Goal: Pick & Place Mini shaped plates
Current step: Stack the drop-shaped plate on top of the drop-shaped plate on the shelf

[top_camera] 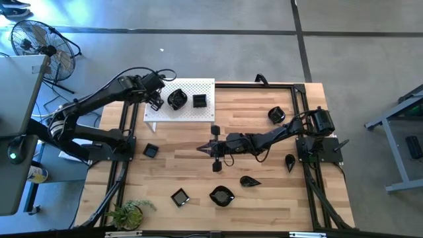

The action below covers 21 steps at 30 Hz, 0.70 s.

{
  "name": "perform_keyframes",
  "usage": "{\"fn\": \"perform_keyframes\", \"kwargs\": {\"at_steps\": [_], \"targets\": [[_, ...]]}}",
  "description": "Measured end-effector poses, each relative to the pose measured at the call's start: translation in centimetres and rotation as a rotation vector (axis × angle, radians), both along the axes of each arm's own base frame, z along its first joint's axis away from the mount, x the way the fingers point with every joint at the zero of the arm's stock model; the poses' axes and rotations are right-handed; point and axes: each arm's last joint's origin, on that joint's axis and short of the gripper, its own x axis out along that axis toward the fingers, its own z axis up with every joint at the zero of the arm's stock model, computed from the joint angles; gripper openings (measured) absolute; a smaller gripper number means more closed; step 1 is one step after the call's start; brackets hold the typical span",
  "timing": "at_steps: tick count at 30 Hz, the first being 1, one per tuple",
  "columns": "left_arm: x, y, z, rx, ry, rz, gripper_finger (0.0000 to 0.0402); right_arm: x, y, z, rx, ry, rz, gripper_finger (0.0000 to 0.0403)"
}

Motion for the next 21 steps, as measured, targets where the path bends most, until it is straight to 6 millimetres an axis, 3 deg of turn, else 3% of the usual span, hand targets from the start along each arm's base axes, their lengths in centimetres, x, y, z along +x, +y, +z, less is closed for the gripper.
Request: {"fn": "perform_keyframes", "kwargs": {"at_steps": [7, 21], "targets": [[0.7, 0.6, -0.6, 0.021, 0.051, 0.009, 0.0000, 0.0, 0.0, 0.0, 0.000, 0.000, 0.000, 0.0002], [1.3, 0.8, -0.6, -0.003, -0.015, -0.024, 0.0000, 0.0, 0.0, 0.0, 0.000, 0.000, 0.000, 0.0002]]}}
